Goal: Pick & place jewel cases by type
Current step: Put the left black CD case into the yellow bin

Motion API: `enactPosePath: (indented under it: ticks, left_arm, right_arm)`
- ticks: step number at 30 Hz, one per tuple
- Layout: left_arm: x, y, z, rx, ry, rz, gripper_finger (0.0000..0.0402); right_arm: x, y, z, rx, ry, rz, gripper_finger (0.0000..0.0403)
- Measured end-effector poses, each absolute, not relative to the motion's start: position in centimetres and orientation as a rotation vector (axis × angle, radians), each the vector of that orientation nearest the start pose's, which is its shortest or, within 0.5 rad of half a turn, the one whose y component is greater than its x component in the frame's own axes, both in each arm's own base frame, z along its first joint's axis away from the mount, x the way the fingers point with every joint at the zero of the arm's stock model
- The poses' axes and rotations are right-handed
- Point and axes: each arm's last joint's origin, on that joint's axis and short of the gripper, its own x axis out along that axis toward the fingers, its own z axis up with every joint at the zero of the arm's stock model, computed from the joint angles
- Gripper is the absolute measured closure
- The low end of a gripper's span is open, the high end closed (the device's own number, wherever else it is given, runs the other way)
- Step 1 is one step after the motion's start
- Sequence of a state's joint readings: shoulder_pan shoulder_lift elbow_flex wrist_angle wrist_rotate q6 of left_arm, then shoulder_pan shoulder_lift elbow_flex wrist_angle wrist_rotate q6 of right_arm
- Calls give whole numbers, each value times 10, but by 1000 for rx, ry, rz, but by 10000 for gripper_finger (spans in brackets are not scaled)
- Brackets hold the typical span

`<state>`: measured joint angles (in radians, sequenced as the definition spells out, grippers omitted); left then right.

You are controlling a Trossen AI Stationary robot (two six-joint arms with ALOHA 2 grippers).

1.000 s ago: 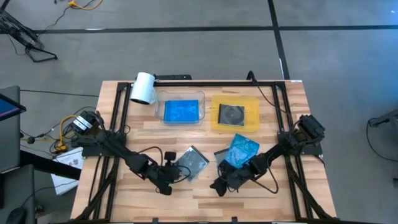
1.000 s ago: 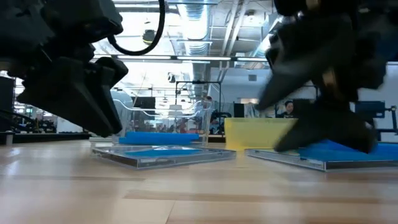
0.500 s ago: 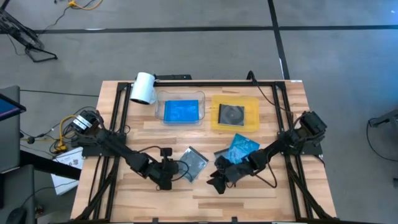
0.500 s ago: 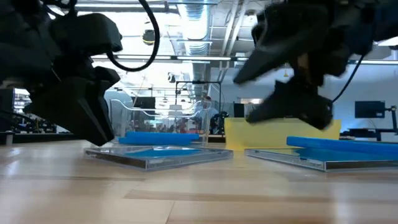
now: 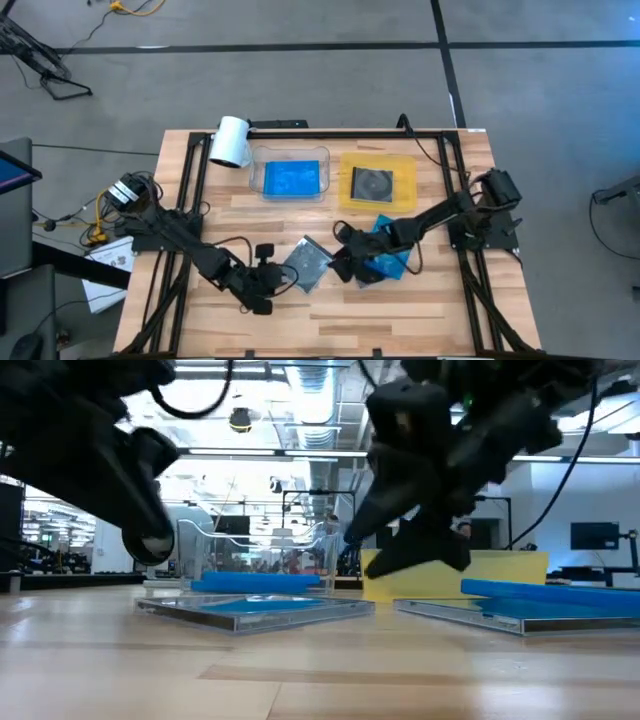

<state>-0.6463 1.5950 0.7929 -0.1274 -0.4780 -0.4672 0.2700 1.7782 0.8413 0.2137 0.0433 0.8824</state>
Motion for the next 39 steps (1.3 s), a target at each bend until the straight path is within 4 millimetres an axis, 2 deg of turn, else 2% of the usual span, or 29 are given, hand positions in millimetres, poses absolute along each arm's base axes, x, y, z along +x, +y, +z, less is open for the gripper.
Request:
enactPosePath:
  ticks: [6, 17, 22, 31, 39]
  left_arm:
    - [237, -179, 154, -23, 825, -3, 317]
    - [243, -173, 119, -99, 954, 64, 317]
    - [248, -168, 117, -129, 962, 90, 317]
    - [259, -150, 116, -188, 1000, 119, 317]
    - [266, -134, 115, -192, 993, 180, 317]
  right_arm:
    - [334, 67, 133, 695, 751, -141, 186]
    - [338, 48, 133, 699, 748, -150, 186]
    - [338, 46, 133, 701, 756, -139, 186]
    - [340, 44, 112, 714, 818, -142, 186]
    - [344, 45, 117, 741, 850, -21, 186]
